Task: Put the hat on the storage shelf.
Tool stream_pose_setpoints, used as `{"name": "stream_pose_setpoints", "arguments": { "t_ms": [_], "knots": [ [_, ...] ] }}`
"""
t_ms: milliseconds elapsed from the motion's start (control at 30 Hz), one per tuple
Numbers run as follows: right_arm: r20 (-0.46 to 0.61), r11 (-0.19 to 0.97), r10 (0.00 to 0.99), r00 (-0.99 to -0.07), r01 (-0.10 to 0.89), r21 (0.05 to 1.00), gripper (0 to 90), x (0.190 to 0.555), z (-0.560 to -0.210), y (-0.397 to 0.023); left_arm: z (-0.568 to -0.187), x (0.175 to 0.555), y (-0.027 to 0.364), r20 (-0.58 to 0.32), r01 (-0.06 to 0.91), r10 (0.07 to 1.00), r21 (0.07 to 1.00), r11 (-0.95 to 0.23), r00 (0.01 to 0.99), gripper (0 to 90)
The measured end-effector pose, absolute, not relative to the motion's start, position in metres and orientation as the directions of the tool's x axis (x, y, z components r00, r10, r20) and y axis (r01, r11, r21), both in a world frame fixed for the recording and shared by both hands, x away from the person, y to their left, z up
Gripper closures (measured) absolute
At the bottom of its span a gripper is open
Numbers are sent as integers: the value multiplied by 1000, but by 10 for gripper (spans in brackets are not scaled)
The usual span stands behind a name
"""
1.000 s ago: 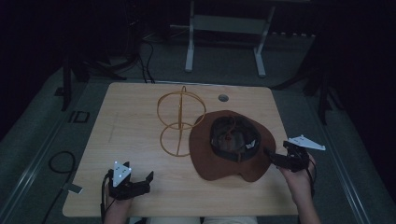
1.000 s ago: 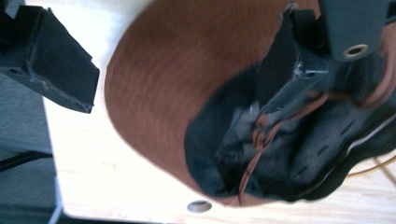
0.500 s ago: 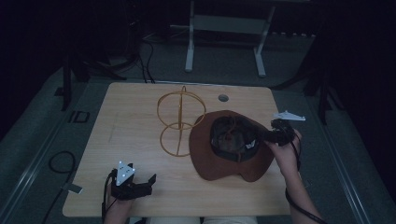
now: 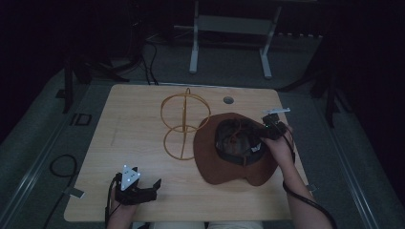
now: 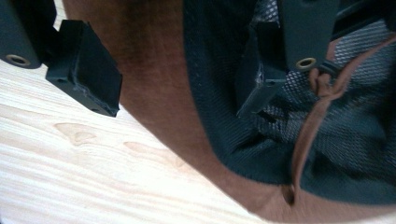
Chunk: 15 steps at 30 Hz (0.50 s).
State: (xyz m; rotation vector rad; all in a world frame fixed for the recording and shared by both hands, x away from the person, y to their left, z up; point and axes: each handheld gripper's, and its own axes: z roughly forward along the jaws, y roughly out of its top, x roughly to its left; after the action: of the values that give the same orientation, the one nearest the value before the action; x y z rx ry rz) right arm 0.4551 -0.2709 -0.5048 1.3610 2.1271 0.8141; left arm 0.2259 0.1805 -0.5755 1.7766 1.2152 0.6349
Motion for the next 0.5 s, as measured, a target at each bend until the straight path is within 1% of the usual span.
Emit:
{"name": "stream_pose_setpoints", "arguments": {
  "t_ms": [100, 167, 267, 333, 367, 400, 500],
  "knots": [
    [-110, 364, 909, -402, 637, 680, 309, 459, -512, -265, -575, 226, 180, -59, 475, 917, 867, -149, 395, 27],
    [-162, 398, 903, -398, 634, 663, 347, 460, -515, -261, -575, 225, 181, -61, 475, 918, 868, -145, 392, 27],
    [-228, 435, 894, -385, 628, 645, 361, 463, -520, -258, -575, 225, 181, -66, 476, 918, 868, -140, 391, 27],
    [-236, 440, 892, -384, 628, 641, 371, 464, -522, -257, -575, 225, 181, -70, 478, 917, 867, -138, 393, 27],
    [-255, 455, 887, -386, 625, 635, 389, 464, -526, -256, -575, 225, 182, -68, 478, 919, 868, -138, 389, 27],
    [-274, 470, 880, -388, 620, 628, 439, 464, -530, -254, -575, 225, 182, -71, 479, 918, 867, -136, 391, 27],
    [-264, 461, 884, -385, 633, 622, 529, 465, -536, -252, -575, 225, 182, -75, 480, 918, 867, -133, 390, 27]
  ]
}}
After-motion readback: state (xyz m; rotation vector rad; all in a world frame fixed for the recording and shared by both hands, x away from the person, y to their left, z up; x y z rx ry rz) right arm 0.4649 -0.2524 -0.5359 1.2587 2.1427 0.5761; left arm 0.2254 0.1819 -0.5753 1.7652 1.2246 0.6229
